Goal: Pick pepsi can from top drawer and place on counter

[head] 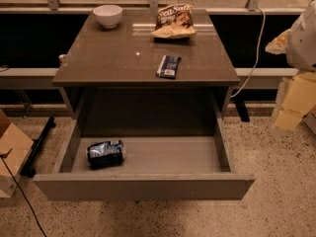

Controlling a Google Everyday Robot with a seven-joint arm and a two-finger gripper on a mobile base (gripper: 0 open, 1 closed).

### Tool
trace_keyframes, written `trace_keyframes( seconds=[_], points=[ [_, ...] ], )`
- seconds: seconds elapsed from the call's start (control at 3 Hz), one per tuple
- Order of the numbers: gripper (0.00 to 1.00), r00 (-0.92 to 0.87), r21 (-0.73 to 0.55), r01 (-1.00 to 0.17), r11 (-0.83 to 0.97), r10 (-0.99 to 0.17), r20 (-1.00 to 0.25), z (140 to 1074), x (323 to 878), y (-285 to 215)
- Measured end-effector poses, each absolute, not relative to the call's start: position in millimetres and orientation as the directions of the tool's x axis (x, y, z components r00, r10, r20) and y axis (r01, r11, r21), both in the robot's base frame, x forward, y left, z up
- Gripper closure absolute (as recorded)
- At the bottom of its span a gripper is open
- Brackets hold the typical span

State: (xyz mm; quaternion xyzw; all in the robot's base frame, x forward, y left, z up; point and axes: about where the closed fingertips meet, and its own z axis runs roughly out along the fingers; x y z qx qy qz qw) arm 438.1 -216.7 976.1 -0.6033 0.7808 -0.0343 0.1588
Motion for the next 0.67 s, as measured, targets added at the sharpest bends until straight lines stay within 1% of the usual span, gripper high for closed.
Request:
trace_keyframes(
  seconds=[0.33,0.67],
  points=[
    [0.0,-0.221,-0.245,-0.931,0.27,-0.953,-0.207,976,438,-217],
    [0.0,-0.205,-0.244,-0.933,0.266,-0.947,-0.248,967,441,-206]
  ],
)
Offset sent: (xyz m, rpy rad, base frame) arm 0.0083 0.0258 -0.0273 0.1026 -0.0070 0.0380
